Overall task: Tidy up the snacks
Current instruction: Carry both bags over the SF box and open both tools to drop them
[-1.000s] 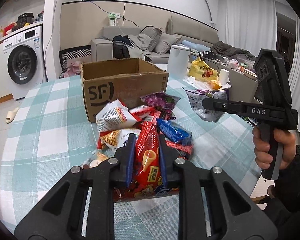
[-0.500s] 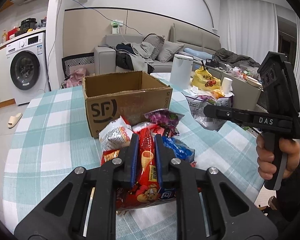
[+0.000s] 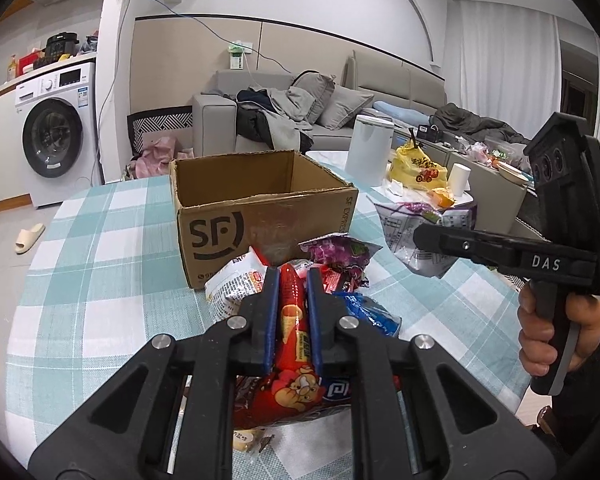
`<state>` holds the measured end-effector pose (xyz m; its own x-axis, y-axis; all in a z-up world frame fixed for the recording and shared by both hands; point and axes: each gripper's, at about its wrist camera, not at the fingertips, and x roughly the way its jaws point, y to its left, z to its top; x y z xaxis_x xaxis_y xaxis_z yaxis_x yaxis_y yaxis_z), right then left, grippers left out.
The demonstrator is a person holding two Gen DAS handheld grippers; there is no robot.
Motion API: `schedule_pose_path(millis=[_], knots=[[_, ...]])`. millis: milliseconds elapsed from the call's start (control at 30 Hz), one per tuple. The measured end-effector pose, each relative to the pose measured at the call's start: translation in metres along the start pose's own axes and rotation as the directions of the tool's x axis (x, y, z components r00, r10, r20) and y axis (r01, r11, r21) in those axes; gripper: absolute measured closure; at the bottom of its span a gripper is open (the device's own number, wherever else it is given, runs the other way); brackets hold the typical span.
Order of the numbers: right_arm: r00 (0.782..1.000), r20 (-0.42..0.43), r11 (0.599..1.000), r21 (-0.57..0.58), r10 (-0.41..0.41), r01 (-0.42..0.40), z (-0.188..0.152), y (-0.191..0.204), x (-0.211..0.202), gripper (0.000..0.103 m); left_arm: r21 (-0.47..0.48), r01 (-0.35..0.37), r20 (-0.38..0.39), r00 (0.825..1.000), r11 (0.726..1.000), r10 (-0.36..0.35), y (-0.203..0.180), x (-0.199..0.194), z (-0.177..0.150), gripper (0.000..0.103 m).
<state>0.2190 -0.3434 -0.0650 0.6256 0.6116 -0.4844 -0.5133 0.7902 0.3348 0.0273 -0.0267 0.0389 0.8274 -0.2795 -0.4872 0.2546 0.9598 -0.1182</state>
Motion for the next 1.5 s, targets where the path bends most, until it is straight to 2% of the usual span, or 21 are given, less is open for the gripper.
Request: schedule_pose_path(millis=[500, 1067, 1267, 1500], knots=[[1.0, 0.003, 1.0, -0.013, 0.005, -0.005, 0.004, 0.004, 0.003, 0.053, -0.018, -0.009, 0.044, 0.999, 1.0, 0.01, 0.002, -0.009, 0.015, 0.095], [0.999, 0.025, 0.998, -0.056, 0.034, -0.032, 0.04, 0.021, 0.021, 0.053, -0.067, -0.042, 0.118, 0.992, 0.997, 0.05, 0.024, 0.0, 0.066, 0.095], [0.999, 0.037, 0.998, -0.054, 0.038, -0.036, 0.058, 0.02, 0.03, 0.053, -0.084, -0.058, 0.135, 0.988, 0.995, 0.069, 0.033, 0.013, 0.09, 0.095], [0.999, 0.039, 0.999, -0.023, 0.034, -0.033, 0.075, 0.01, 0.047, 0.053, -0.113, -0.071, 0.122, 0.989, 0.991, 0.085, 0.043, 0.046, 0.117, 0.095]])
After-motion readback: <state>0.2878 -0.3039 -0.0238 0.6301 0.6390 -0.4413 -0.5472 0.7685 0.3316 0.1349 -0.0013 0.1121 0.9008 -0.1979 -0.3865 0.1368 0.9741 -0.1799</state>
